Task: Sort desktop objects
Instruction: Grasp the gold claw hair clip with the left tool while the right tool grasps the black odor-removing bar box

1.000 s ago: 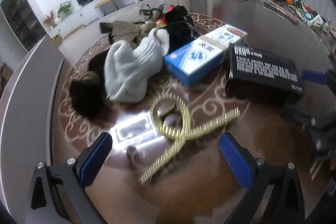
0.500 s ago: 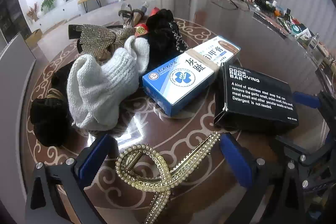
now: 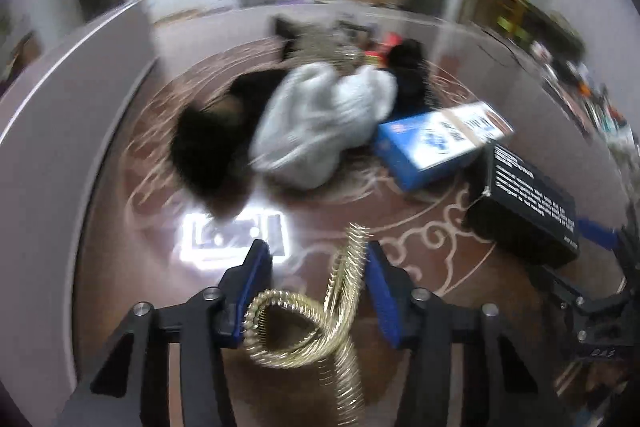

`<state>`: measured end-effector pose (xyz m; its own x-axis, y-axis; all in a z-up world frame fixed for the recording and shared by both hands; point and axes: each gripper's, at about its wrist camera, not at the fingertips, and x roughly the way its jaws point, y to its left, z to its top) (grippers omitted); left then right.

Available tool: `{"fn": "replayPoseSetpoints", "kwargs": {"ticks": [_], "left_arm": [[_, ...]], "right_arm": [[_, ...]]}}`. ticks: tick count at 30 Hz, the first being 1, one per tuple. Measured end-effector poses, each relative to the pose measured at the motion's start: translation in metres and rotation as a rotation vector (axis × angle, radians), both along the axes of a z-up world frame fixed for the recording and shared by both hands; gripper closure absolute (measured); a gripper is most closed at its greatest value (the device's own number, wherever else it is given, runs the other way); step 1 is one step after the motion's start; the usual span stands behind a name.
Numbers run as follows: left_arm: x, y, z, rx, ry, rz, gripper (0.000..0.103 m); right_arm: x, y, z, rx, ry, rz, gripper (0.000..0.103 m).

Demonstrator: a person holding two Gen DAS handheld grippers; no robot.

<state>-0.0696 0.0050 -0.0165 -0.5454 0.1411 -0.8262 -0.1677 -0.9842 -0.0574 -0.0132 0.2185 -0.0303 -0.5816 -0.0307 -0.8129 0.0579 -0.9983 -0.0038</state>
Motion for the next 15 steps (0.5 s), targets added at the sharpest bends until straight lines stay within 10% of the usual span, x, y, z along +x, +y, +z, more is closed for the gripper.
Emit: {"fn": "replayPoseSetpoints", "kwargs": {"ticks": [6, 15], "left_arm": [[0.018, -0.012, 0.0, 0.063, -0.034, 0.032, 0.021], [0.043, -0.018, -0.005, 0.057, -0.024, 0.031, 0.019]], "right_arm": [[0.0, 0.001, 0.0, -0.007, 0.002, 0.001, 0.0], [-0.019, 0.0, 0.005, -0.058, -0.079, 0.181, 0.0]]}}
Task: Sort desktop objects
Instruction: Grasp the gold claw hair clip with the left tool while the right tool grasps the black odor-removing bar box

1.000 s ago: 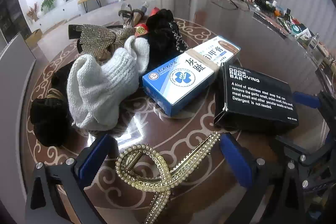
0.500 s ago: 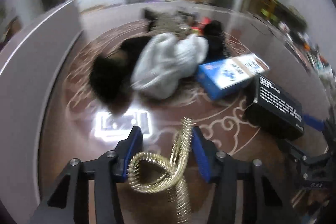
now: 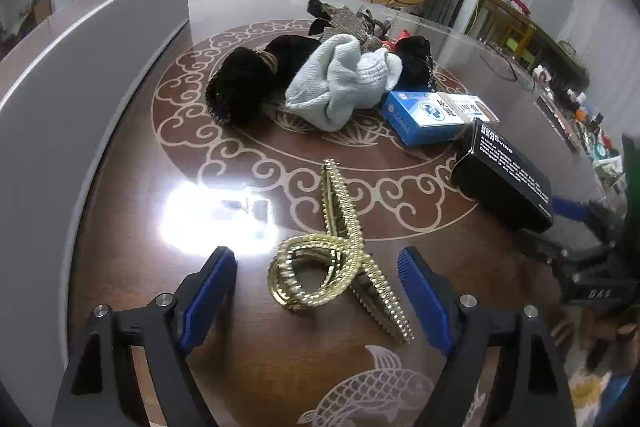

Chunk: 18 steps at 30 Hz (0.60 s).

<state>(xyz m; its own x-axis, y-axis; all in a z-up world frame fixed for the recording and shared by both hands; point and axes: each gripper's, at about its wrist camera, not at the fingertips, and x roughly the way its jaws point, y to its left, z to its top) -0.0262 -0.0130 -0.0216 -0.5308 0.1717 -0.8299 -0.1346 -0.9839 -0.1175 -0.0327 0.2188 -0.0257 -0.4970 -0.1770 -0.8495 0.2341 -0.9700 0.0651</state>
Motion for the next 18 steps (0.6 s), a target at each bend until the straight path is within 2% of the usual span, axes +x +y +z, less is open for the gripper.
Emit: {"fn": "replayPoseSetpoints", "kwargs": {"ticks": [4, 5, 6, 8, 9, 10, 11, 13, 16, 18], "left_arm": [[0.0, 0.01, -0.006, -0.117, 0.036, 0.006, 0.021], [0.002, 0.01, -0.006, -0.116, 0.052, 0.01, 0.028], [0.004, 0.01, -0.006, -0.12, 0.071, 0.023, 0.04], [0.006, 0.01, -0.004, -0.127, 0.09, 0.032, 0.052], [0.006, 0.008, -0.002, -0.124, 0.092, 0.034, 0.054], [0.007, 0.005, -0.001, -0.111, 0.094, 0.033, 0.057], [0.01, 0.002, 0.003, -0.095, 0.107, 0.028, 0.06], [0.014, -0.007, 0.009, -0.052, 0.109, 0.024, 0.06], [0.021, -0.02, 0.018, -0.008, 0.128, 0.022, 0.06], [0.03, -0.029, 0.023, 0.023, 0.137, 0.028, 0.06]], "right_arm": [[-0.012, -0.009, 0.003, -0.005, -0.047, 0.08, 0.0], [-0.016, -0.014, 0.004, -0.003, -0.061, 0.107, 0.0], [-0.019, -0.018, 0.005, -0.004, -0.074, 0.13, 0.0], [-0.028, -0.029, 0.007, -0.011, -0.109, 0.193, 0.002], [-0.033, -0.035, 0.006, 0.011, -0.127, 0.212, 0.008], [-0.036, -0.038, 0.004, 0.054, -0.14, 0.213, 0.029], [-0.036, -0.041, 0.006, 0.103, -0.131, 0.211, 0.044], [-0.035, -0.038, 0.01, 0.086, -0.169, 0.201, 0.044], [-0.023, -0.032, 0.021, 0.075, -0.153, 0.183, 0.044], [-0.013, -0.027, 0.03, 0.029, -0.145, 0.17, 0.044]]}}
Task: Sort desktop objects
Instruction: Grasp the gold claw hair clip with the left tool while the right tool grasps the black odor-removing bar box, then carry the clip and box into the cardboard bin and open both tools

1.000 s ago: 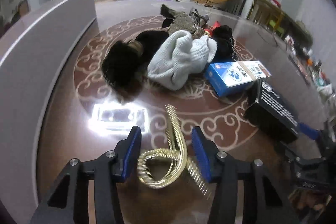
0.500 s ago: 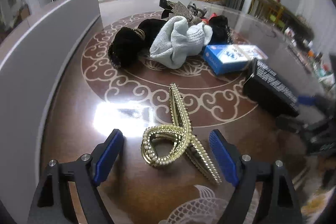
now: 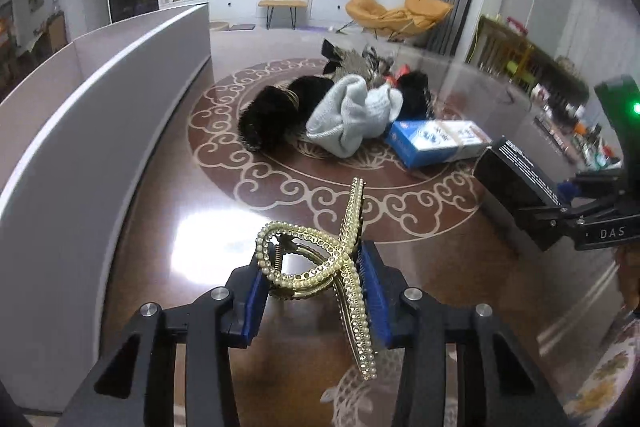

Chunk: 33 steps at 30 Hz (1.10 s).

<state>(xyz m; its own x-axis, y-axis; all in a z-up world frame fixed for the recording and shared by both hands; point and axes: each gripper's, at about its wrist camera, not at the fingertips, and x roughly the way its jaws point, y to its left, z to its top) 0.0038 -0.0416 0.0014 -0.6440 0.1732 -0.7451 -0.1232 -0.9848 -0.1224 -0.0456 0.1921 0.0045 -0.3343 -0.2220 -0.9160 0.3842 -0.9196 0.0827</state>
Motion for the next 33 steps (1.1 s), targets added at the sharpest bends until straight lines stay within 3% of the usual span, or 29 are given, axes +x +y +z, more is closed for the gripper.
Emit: {"fn": "replayPoseSetpoints", "kwargs": {"ticks": [5, 10, 14, 17, 23, 27, 30, 31, 33], "left_arm": [[0.021, -0.017, 0.026, 0.059, 0.05, 0.013, 0.06], [0.033, -0.055, 0.076, 0.125, 0.114, 0.044, 0.06], [0.034, -0.113, 0.111, 0.126, 0.152, 0.119, 0.06], [0.028, -0.167, 0.121, 0.057, 0.161, 0.21, 0.06], [0.006, -0.269, 0.1, -0.044, 0.073, 0.377, 0.06], [-0.01, -0.305, 0.078, -0.126, -0.018, 0.422, 0.06], [-0.025, -0.317, 0.058, -0.181, -0.133, 0.425, 0.058], [-0.026, -0.316, 0.053, -0.2, -0.15, 0.419, 0.054], [-0.029, -0.314, 0.045, -0.248, -0.175, 0.399, 0.022]], "right_arm": [[0.009, -0.003, 0.022, -0.053, 0.029, -0.013, 0.044], [0.014, -0.034, 0.05, -0.144, 0.039, 0.001, 0.044], [0.01, -0.099, 0.08, -0.258, 0.042, 0.071, 0.044], [0.006, -0.167, 0.1, -0.332, 0.045, 0.144, 0.044], [0.005, -0.307, 0.113, -0.423, 0.025, 0.264, 0.044], [0.006, -0.372, 0.083, -0.355, 0.002, 0.301, 0.044], [0.009, -0.395, 0.06, -0.257, -0.003, 0.32, 0.042], [0.011, -0.399, 0.056, -0.226, -0.005, 0.324, 0.039], [0.017, -0.403, 0.053, -0.185, 0.026, 0.355, 0.035]]}}
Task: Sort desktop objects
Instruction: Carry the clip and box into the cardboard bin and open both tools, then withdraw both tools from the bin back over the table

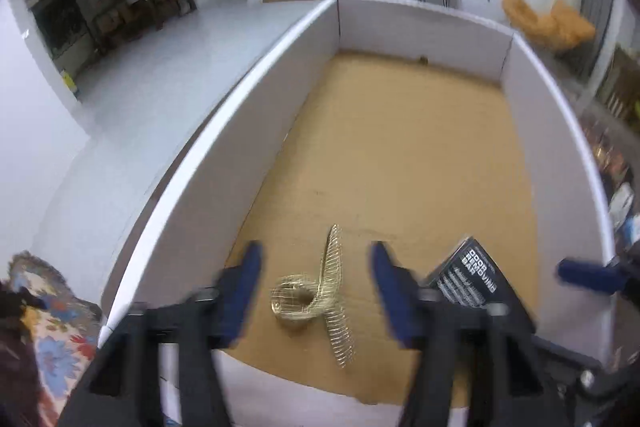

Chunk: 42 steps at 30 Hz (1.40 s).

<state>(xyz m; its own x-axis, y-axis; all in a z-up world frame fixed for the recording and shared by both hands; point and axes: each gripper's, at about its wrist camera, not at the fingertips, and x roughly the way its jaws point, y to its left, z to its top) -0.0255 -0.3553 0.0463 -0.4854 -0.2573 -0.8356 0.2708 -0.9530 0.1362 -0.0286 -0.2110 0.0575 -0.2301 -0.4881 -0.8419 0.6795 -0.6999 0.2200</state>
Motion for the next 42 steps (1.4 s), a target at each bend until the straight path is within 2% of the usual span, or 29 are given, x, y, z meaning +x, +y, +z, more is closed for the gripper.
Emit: {"fn": "replayPoseSetpoints", "kwargs": {"ticks": [2, 6, 10, 13, 14, 18, 19, 20, 22, 24, 26, 28, 30, 33, 38, 40, 42], "left_arm": [[-0.002, 0.005, -0.008, -0.057, -0.028, -0.018, 0.01], [-0.012, 0.011, -0.026, -0.081, -0.11, -0.051, 0.01], [-0.012, 0.013, -0.027, -0.121, -0.131, -0.064, 0.01], [-0.009, 0.023, -0.029, -0.211, -0.142, -0.095, 0.01], [-0.006, 0.023, -0.028, -0.217, -0.137, -0.094, 0.01], [0.0, 0.011, -0.023, -0.174, -0.109, -0.062, 0.01], [0.003, 0.008, -0.019, -0.151, -0.077, -0.055, 0.009], [-0.013, 0.002, -0.013, -0.13, -0.049, -0.042, 0.009], [-0.004, -0.004, -0.005, -0.081, 0.016, 0.0, 0.009], [0.01, -0.005, 0.011, -0.03, 0.119, 0.033, 0.009], [0.03, 0.001, 0.032, -0.009, 0.211, 0.042, 0.009], [0.043, 0.016, 0.052, 0.007, 0.291, 0.034, 0.006], [0.057, 0.039, 0.072, 0.041, 0.357, -0.006, 0.0], [0.073, 0.085, 0.096, 0.09, 0.426, -0.106, 0.0], [0.092, 0.185, 0.115, 0.172, 0.449, -0.344, 0.0], [0.09, 0.226, 0.112, 0.205, 0.42, -0.43, 0.0], [0.083, 0.264, 0.097, 0.245, 0.362, -0.492, 0.0]], "right_arm": [[0.004, -0.002, -0.002, 0.036, 0.039, 0.019, 0.034], [0.006, 0.002, -0.004, 0.052, 0.094, 0.008, 0.028], [0.01, 0.002, -0.008, 0.028, 0.129, -0.002, 0.027], [0.011, 0.0, -0.014, 0.015, 0.132, -0.012, 0.026], [0.013, 0.0, -0.014, 0.004, 0.127, -0.011, 0.025], [0.019, 0.001, -0.014, -0.031, 0.134, 0.008, 0.025], [0.019, 0.002, -0.013, -0.04, 0.135, 0.005, 0.025], [0.018, 0.006, -0.01, -0.055, 0.141, -0.009, 0.025], [0.018, 0.017, 0.001, -0.12, 0.153, -0.039, 0.025], [0.017, 0.036, 0.017, -0.186, 0.179, -0.07, 0.02], [0.02, 0.063, 0.035, -0.216, 0.241, -0.098, 0.005], [0.021, 0.097, 0.045, -0.211, 0.313, -0.148, 0.001], [0.018, 0.128, 0.044, -0.191, 0.346, -0.19, 0.0], [0.001, 0.193, 0.022, -0.118, 0.349, -0.291, 0.0], [0.0, 0.307, -0.031, 0.047, 0.275, -0.493, 0.0], [-0.009, 0.346, -0.049, 0.09, 0.24, -0.56, 0.0], [-0.016, 0.382, -0.065, 0.137, 0.207, -0.631, 0.0]]}}
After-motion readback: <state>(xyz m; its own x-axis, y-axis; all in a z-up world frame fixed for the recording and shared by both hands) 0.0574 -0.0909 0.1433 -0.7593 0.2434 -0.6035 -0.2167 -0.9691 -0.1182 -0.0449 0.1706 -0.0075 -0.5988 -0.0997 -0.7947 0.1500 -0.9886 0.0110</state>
